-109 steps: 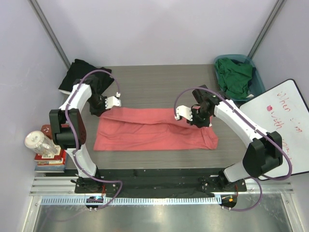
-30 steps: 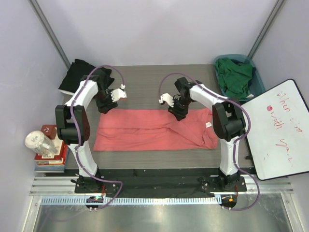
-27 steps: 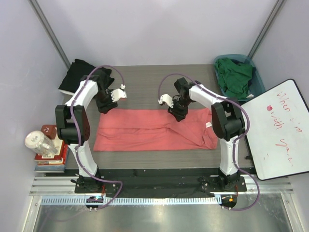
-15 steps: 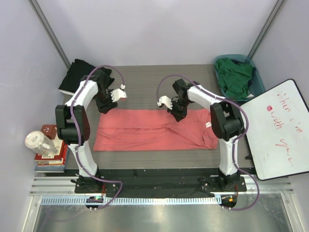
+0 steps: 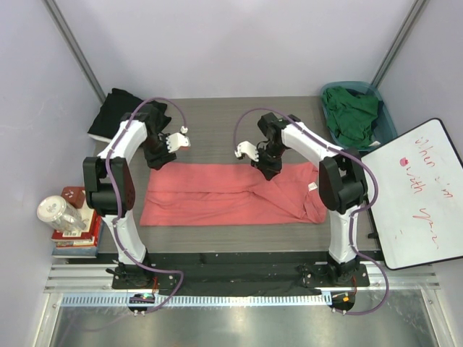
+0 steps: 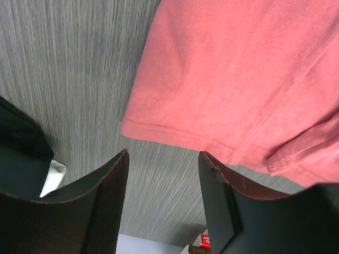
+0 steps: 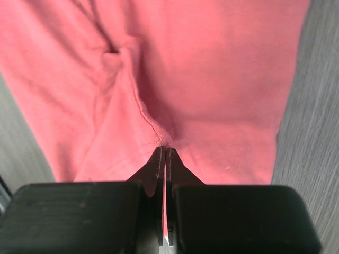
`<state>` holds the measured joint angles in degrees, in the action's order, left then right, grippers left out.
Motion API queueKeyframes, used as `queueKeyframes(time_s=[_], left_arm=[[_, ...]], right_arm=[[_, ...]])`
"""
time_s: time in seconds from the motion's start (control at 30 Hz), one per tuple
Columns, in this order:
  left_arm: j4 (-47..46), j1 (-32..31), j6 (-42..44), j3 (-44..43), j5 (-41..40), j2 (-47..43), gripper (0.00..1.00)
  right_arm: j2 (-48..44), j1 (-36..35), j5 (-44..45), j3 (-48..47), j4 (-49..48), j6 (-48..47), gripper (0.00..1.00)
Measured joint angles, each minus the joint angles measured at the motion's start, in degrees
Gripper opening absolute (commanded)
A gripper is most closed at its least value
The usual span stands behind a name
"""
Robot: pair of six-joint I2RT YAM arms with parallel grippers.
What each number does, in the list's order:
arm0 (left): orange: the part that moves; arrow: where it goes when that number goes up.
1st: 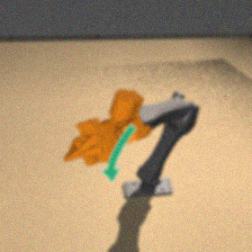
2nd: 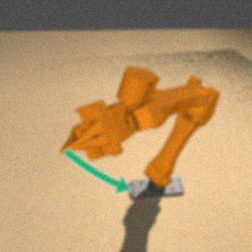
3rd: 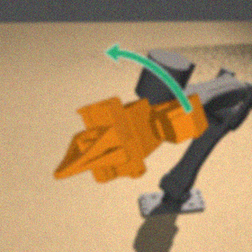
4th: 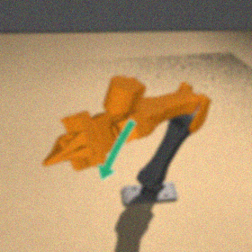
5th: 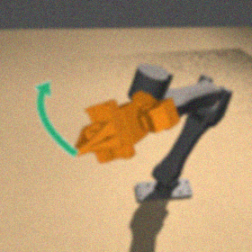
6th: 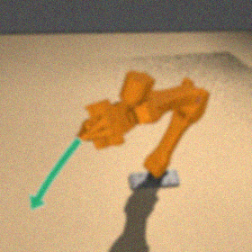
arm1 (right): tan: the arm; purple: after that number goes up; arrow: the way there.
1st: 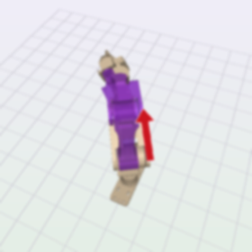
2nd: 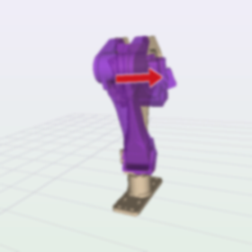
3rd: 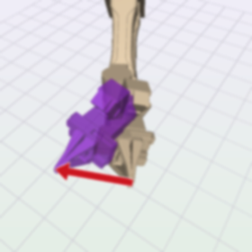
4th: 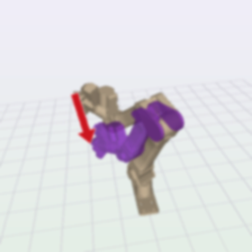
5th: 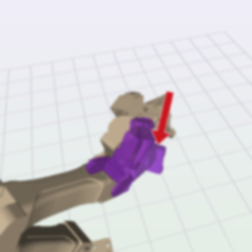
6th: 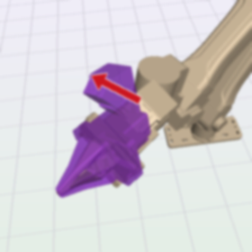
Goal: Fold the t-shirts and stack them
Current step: Fold the other side of the tshirt into a rectangle
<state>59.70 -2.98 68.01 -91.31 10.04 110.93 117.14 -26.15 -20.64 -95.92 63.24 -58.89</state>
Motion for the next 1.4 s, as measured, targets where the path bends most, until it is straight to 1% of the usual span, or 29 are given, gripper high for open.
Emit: queueKeyframes(time_s=[0.4, 0.63, 0.67, 0.7, 0.73, 0.77, 0.87, 0.97, 1.03, 1.07, 1.13, 1.17, 1.23, 1.33, 1.4], left_arm=[[-0.04, 0.00, 1.42, -1.14, 0.02, 1.44, 0.56], [0.11, 0.00, 2.56, -2.12, -0.02, 1.99, 0.56], [0.13, 0.00, 2.84, -2.12, -0.02, 1.99, 0.56], [0.13, 0.00, 2.99, -2.12, 0.00, 1.99, 0.56], [0.11, 0.00, 3.13, -2.12, 0.00, 2.03, 0.56], [0.09, 0.00, 3.21, -2.12, 0.00, 2.03, 0.56], [-0.15, 0.00, 3.50, -2.01, 0.02, 2.05, 0.56], [-0.55, 0.00, 4.00, -1.60, 0.11, 2.05, 0.56], [-0.63, 0.00, 4.17, -1.49, 0.31, 2.05, 0.56], [-0.81, 0.00, 4.22, -1.49, 0.35, 2.05, 0.56], [-1.20, 0.00, 4.09, -1.49, 0.50, 2.05, 0.55], [-1.44, 0.00, 3.96, -1.49, 0.52, 2.05, 0.55], [-1.77, 0.00, 3.45, -1.51, 0.55, 2.05, 0.55], [-2.19, -0.09, 2.73, -1.51, 0.55, 2.05, 0.55], [-2.29, -0.33, 2.60, -1.51, 0.50, 2.05, 0.55]], right_arm=[[-4.52, -6.43, -1.01, -0.31, 10.51, -5.44, 0.01], [-5.05, -9.18, -2.93, 0.20, 12.04, -7.93, 0.01], [-5.42, -9.88, -3.28, 0.81, 12.07, -8.15, 0.05], [-5.90, -10.58, -3.63, 1.55, 12.15, -8.33, 0.20], [-6.32, -11.28, -3.96, 2.29, 12.28, -8.48, 0.28], [-6.75, -12.02, -4.33, 3.04, 12.37, -8.55, 0.38], [-8.17, -13.77, -5.14, 5.27, 12.83, -8.63, 0.44], [-9.18, -14.93, -5.22, 6.01, 13.42, -7.85, 0.45], [-9.75, -14.99, -4.90, 6.01, 13.31, -5.97, 0.43], [-10.14, -14.67, -4.50, 6.01, 12.90, -4.22, 0.34], [-10.82, -13.09, -3.02, 6.10, 10.47, -0.70, 0.21], [-11.10, -11.26, -1.99, 6.10, 7.85, 1.97, 0.02], [-11.10, -6.73, -0.61, 6.05, 3.93, 5.29, 0.01], [-10.45, 2.08, 2.47, 6.03, -2.03, 10.03, 0.01], [-10.10, 6.56, 4.24, 6.05, -4.31, 11.26, 0.01]])
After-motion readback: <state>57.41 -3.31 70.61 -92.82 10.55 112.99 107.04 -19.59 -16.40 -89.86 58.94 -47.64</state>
